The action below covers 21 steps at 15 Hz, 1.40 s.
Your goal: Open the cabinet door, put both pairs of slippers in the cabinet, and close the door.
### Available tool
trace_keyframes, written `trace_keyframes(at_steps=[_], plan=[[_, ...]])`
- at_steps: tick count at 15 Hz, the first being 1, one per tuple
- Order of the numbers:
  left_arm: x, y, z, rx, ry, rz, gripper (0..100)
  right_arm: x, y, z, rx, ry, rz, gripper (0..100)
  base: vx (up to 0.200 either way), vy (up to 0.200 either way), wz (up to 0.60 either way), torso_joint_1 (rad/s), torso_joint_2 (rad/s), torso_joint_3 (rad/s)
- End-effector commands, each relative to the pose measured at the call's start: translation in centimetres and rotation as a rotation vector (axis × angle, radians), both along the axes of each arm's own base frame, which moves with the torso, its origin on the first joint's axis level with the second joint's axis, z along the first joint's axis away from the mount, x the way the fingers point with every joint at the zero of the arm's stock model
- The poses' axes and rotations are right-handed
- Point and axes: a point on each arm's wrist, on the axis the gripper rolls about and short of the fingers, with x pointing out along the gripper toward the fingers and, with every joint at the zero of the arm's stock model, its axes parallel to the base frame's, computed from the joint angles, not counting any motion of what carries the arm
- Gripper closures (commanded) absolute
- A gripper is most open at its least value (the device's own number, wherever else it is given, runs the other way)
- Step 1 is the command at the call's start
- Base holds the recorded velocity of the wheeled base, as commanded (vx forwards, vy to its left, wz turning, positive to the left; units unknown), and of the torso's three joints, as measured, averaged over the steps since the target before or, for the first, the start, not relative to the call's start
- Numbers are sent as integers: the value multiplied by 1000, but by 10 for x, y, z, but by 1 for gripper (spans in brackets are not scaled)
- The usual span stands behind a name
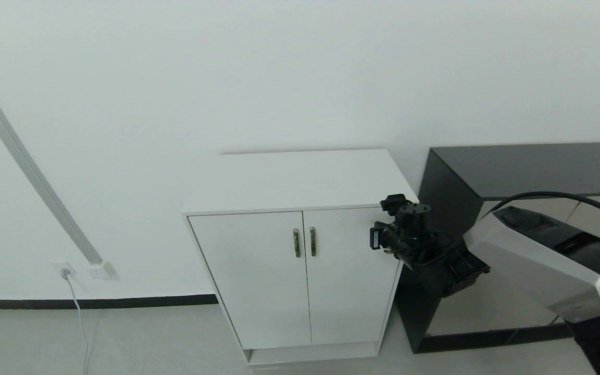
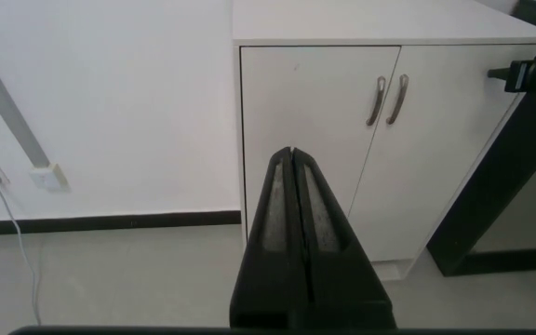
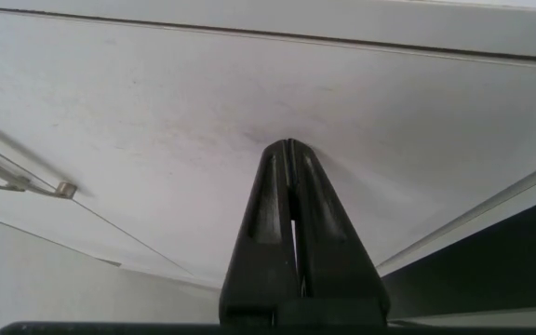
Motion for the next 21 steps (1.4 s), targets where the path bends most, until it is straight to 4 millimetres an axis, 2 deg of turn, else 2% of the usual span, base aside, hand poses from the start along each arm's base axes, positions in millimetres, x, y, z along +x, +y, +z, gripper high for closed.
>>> trace_keyframes(at_steps=[1,4,7,10,15,19,21], plan=[[0,0,0,-1,1,1,100,-2,1,0,-1,1,3,100,0,0,0,0,0,0],[0,0,0,-1,1,1,100,-14,1,9,0,-2,11,100,0,0,0,0,0,0],[0,0,0,1,1,1,100,-38,-5,20,12,-26,23,100,0,0,0,0,0,0],[0,0,0,1,1,1,100,-69,-21,34,18,-40,22,100,0,0,0,0,0,0],[0,0,0,1,1,1,100,-131,-79,58,23,-55,-55,100,0,0,0,0,0,0],[0,0,0,2,1,-1,100,-173,-131,62,20,-58,-165,100,0,0,0,0,0,0],[0,0,0,2,1,-1,100,-194,-148,63,15,-48,-207,100,0,0,0,0,0,0]])
